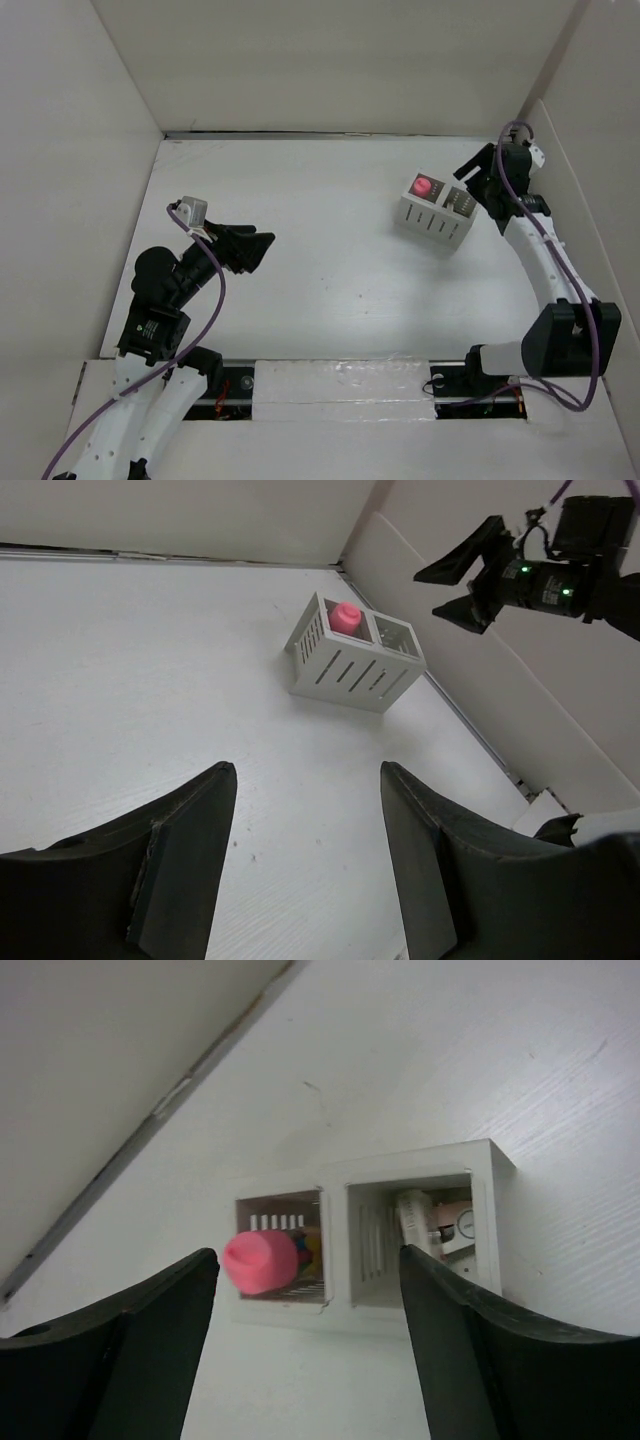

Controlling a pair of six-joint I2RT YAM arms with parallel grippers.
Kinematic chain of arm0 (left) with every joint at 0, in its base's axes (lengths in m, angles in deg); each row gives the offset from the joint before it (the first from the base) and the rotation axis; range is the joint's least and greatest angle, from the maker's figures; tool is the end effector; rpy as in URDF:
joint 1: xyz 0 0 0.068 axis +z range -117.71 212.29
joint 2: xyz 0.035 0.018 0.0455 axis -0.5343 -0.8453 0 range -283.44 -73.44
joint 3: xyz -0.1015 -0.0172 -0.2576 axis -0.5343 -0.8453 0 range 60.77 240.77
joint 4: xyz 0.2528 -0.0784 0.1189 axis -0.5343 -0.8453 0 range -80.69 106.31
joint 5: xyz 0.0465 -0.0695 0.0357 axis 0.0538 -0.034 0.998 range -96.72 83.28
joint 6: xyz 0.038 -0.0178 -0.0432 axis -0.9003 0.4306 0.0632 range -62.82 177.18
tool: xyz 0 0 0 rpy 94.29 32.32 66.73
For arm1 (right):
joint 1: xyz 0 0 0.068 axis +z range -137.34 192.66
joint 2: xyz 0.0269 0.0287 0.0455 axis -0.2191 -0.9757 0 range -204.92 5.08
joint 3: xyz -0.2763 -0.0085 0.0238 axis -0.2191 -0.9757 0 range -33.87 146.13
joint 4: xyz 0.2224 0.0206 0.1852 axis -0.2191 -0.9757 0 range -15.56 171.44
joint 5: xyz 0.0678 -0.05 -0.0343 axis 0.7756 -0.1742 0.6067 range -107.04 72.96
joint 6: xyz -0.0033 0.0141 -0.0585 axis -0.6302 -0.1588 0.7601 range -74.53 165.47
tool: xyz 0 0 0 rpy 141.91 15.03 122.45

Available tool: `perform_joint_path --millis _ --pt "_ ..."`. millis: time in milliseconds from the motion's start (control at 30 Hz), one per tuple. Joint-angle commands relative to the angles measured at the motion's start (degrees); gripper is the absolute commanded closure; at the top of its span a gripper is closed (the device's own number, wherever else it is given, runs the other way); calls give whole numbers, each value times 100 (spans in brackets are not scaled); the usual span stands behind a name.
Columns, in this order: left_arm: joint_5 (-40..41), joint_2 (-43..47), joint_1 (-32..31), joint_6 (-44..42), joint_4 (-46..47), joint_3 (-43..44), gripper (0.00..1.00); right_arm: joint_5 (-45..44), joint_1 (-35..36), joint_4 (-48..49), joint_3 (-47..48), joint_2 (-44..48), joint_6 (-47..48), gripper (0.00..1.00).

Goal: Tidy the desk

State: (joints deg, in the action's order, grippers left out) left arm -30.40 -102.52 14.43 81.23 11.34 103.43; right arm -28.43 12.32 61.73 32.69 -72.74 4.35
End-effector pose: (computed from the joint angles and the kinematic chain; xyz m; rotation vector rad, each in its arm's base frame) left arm 0.1395 -0.0637 0.3843 0.2752 1.4697 -0.8886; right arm 0.3460 -0.0109 0.3206 0.8559 1.9255 0.2183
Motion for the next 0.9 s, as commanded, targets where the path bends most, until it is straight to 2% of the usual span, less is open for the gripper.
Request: perform_joint_path --millis 0,33,67,100,133,167,200,400,467,600,633,733,767,867 --pt "-137 -10 38 -85 260 50 44 461 95 264 -73 776 61 22" --pt "-137 -10 38 -85 251 59 44 637 174 352 -143 1003 104 27" --pt "-145 -19 38 -85 234 59 42 900 375 466 -231 1406 209 48" --pt "-137 -1 38 -85 234 68 42 1572 498 781 -510 1636 262 63" --pt "-145 8 38 -85 234 68 40 1866 630 984 -687 1865 263 87" --pt "-163 16 38 -76 242 68 38 2165 936 1125 -845 2311 437 96" --pt "-154 8 38 -59 234 76 36 2664 1104 1301 -986 2507 499 100" --pt "-154 25 38 29 269 68 29 3949 2264 2083 -2120 3982 676 100" --pt "-163 34 38 38 286 76 28 4101 2537 2120 -2436 4221 597 98" --pt "-110 104 38 21 277 76 28 3875 3197 2278 -2859 4740 483 78" --pt "-102 113 38 12 286 76 28 3751 3372 2261 -2903 4854 439 60" --pt "-215 122 38 -23 321 59 28 3399 3497 2260 -2991 4873 403 37" --pt "-233 122 38 -15 330 33 28 3364 3619 2269 -2948 4751 430 31" --pt "-181 131 38 -6 313 32 27 3329 3689 2278 -2878 4557 456 25"
